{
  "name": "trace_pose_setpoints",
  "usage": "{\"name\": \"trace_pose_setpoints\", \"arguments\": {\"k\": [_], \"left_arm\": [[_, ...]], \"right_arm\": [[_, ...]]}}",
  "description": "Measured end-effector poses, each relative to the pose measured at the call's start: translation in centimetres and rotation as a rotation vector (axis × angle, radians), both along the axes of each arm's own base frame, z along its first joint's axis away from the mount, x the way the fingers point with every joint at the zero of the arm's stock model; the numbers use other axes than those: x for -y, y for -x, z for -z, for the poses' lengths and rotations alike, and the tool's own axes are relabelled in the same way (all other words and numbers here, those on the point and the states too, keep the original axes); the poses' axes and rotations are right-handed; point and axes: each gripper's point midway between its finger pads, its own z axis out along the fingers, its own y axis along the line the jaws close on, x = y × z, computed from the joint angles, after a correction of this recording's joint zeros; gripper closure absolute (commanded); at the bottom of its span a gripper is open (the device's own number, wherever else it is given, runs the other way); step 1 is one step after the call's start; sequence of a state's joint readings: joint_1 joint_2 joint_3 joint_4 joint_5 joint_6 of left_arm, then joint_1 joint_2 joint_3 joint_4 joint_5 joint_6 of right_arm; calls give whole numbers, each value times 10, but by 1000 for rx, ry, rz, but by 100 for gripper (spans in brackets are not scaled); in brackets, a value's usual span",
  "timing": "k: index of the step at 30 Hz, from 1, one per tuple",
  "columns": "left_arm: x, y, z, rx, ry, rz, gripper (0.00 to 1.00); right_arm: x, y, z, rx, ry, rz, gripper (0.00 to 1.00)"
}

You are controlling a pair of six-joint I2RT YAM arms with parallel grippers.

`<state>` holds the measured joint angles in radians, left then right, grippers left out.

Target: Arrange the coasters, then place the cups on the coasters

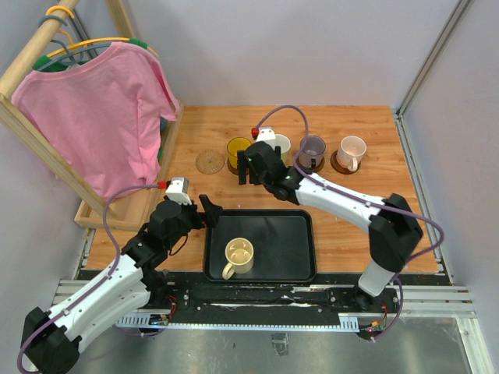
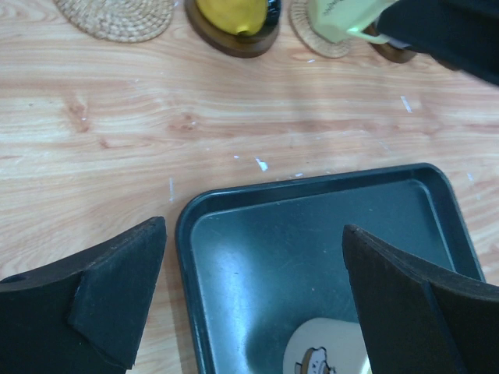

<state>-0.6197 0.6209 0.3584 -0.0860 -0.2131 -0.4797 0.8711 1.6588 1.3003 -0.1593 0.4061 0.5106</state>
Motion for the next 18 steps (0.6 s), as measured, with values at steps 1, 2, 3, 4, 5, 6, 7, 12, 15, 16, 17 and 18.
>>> {"name": "trace_pose_setpoints", "arguments": {"k": [1,2,3,4,5,6,7,12,15,16,17,18], "left_arm": [[2,3,-4,3,4,12,0],[5,6,-8,5,7,24,0],[8,10,-13,6,10,39,0],[13,13,-18,6,13,57,0],[19,17,-24,9,15,78,0],[25,22,-30,11,18,101,0],[31,27,-34,11,15,124,0],[62,57,-43,-24,-38,238,0],[73,69,-40,-58,-89,269,0],[75,74,-36,-73,-109,276,0],[76,78,-31,-90,-130,281,0],[75,79,-24,-110,-154,274,0]], "right_arm": [[9,3,-10,25,-5,13,15],[17,5,-18,42,-10,27,14],[25,9,-24,57,-14,38,13],[33,9,-27,63,-17,50,12],[40,11,-28,68,-20,59,11],[49,13,-28,70,-19,73,10],[62,14,-27,72,-16,93,10],[111,16,-20,71,-1,182,5],[134,21,-21,79,-5,220,2],[140,23,-22,84,-6,230,2],[146,25,-23,89,-8,238,1],[152,27,-24,95,-10,246,1]]}}
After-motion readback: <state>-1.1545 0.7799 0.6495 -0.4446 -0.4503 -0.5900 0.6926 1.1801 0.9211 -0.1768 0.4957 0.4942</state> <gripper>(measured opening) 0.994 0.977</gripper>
